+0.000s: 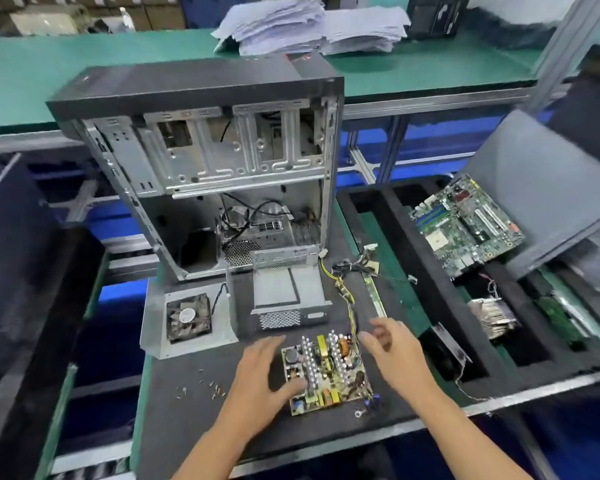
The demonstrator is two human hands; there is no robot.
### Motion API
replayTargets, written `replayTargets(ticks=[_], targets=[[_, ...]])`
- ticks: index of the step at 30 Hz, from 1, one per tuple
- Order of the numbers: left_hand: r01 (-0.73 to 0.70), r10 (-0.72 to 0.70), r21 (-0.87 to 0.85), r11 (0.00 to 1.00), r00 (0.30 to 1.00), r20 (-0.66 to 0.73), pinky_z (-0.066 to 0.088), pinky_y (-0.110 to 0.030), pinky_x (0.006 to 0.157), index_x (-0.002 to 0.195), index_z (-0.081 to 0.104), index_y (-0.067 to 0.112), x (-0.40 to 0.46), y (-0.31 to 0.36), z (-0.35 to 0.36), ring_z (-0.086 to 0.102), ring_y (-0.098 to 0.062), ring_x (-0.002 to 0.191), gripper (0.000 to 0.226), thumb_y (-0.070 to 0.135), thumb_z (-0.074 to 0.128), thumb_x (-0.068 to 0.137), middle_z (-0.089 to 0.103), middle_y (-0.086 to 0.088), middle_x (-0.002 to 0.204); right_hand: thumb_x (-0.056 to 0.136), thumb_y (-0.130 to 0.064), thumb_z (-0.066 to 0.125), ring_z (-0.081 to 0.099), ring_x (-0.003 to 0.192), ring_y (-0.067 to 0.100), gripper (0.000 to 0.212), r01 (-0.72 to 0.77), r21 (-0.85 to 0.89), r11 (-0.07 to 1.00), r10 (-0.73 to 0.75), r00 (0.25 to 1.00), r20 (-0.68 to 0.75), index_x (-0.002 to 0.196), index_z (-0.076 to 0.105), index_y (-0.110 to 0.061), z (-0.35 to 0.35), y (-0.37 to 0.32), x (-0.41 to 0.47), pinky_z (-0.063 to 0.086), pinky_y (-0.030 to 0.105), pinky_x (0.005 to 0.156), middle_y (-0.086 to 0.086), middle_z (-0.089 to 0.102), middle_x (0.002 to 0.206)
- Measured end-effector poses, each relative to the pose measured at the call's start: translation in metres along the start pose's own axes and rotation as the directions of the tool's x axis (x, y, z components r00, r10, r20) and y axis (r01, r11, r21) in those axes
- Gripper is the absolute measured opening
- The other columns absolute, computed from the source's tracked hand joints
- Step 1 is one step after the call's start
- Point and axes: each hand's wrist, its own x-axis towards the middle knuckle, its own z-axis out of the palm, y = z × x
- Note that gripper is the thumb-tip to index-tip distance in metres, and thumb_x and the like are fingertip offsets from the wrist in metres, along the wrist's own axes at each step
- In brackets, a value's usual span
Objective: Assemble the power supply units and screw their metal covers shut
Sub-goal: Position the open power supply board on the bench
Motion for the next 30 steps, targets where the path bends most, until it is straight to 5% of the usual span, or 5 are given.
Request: replayTargets(ticks=[4, 9, 13, 17, 30], targets=[[-0.022, 0.018, 0.026, 0.999, 0.986, 0.163, 0.019, -0.025, 0.117, 0.154, 0.019, 0.037, 0.013, 0.012, 0.010, 0.016, 0.003, 0.139, 0.126, 0.089, 0.068, 0.050, 0.021, 0.023, 0.148, 0.064, -0.060, 0.083, 0.035, 0.121, 0.001, 0.081, 0.228, -0.202, 0.952, -0.145, 0.923, 0.357, 0.132, 0.043, -0.042, 0.002, -0.007, 0.001, 0.032, 0.018, 0.095, -0.025, 0.038, 0.126], [-0.070, 0.054, 0.062, 0.996, 0.973, 0.222, 0.020, -0.022, 0.116, 0.148, 0.013, 0.045, 0.021, 0.016, 0.012, 0.022, -0.004, 0.140, 0.113, 0.078, 0.069, 0.055, 0.027, 0.023, 0.145, 0.048, -0.069, 0.081, 0.007, 0.123, -0.002, 0.131, 0.473, -0.364, 0.802, -0.190, 0.781, 0.596, 0.152, 0.007, -0.042, 0.011, -0.011, 0.003, 0.023, 0.029, 0.105, -0.032, 0.015, 0.139], [-0.190, 0.182, 0.088, 0.978, 0.979, 0.090, 0.019, -0.012, 0.111, 0.146, 0.035, 0.038, 0.022, 0.019, 0.000, 0.025, 0.008, 0.132, 0.095, 0.080, 0.066, 0.067, 0.033, 0.030, 0.138, 0.067, -0.047, 0.079, 0.010, 0.133, 0.008, 0.117, 0.581, -0.401, 0.708, -0.224, 0.723, 0.653, 0.155, 0.004, -0.034, 0.013, -0.016, 0.011, 0.025, 0.033, 0.112, -0.021, 0.018, 0.148], [-0.320, 0.395, 0.259, 0.912, 0.857, -0.332, 0.037, -0.030, 0.106, 0.129, 0.058, 0.012, 0.047, 0.029, -0.023, 0.048, -0.015, 0.119, 0.044, 0.030, 0.069, 0.091, 0.056, 0.000, 0.125, 0.070, -0.042, 0.075, 0.013, 0.138, 0.013, 0.111, 0.668, -0.428, 0.608, -0.258, 0.676, 0.690, 0.156, 0.006, -0.027, 0.016, -0.018, 0.019, 0.018, 0.033, 0.113, -0.010, 0.022, 0.151], [-0.094, 0.106, 0.178, 0.980, 0.992, -0.063, 0.041, -0.022, 0.093, 0.114, 0.071, 0.006, 0.084, 0.029, -0.035, 0.062, -0.023, 0.104, 0.022, 0.003, 0.057, 0.098, 0.071, -0.004, 0.106, 0.070, -0.042, 0.075, 0.016, 0.137, -0.007, 0.096, 0.600, -0.252, 0.759, -0.311, 0.674, 0.670, 0.151, 0.024, -0.032, -0.010, -0.030, 0.014, 0.024, 0.013, 0.110, -0.020, 0.026, 0.144]])
